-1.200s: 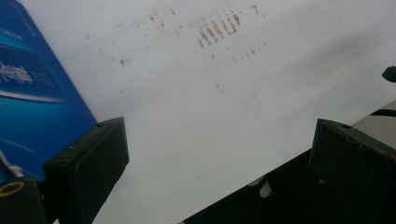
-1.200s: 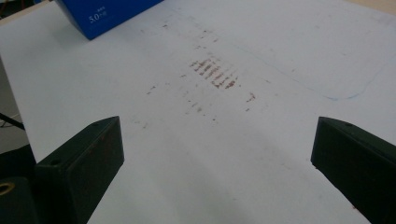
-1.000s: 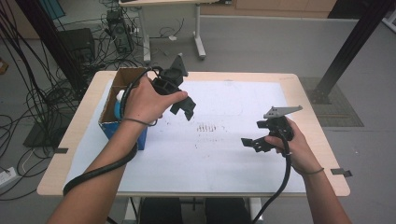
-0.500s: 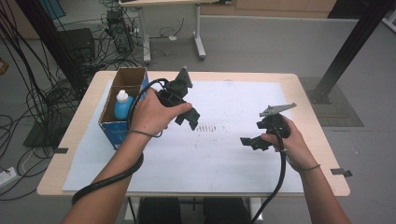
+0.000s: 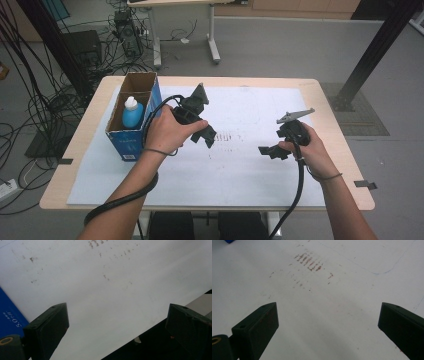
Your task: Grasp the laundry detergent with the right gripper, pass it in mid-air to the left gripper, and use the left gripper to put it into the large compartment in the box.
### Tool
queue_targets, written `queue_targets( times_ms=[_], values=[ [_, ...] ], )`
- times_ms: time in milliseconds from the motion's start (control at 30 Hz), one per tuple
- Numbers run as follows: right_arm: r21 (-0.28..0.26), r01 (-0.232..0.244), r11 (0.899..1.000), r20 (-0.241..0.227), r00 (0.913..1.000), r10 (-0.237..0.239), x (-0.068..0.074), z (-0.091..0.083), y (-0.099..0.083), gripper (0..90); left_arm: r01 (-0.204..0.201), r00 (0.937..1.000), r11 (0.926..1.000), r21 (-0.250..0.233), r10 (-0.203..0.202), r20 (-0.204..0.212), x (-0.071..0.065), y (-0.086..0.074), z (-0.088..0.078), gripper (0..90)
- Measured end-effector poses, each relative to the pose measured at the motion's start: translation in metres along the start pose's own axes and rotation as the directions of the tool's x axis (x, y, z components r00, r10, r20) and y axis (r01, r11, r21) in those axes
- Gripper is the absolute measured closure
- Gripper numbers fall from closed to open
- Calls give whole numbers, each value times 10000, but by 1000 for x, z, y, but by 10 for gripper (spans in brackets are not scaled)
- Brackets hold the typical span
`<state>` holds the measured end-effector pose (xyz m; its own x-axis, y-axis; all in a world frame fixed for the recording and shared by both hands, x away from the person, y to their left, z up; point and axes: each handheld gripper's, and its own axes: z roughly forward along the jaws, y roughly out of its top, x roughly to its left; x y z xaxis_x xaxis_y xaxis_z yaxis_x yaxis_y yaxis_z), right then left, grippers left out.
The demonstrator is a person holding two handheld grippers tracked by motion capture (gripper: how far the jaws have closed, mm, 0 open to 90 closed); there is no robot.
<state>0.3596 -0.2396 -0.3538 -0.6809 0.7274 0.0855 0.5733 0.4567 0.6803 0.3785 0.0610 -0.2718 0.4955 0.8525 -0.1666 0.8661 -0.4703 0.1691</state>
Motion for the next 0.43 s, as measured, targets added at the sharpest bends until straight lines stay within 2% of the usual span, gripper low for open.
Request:
queue_targets(
  times_ms=[433],
  values=[
    [-31,28,10000,4,10000,-28,1,0,2,30,33,10000,10000,40,-34,71,0,-2,4,51]
  ],
)
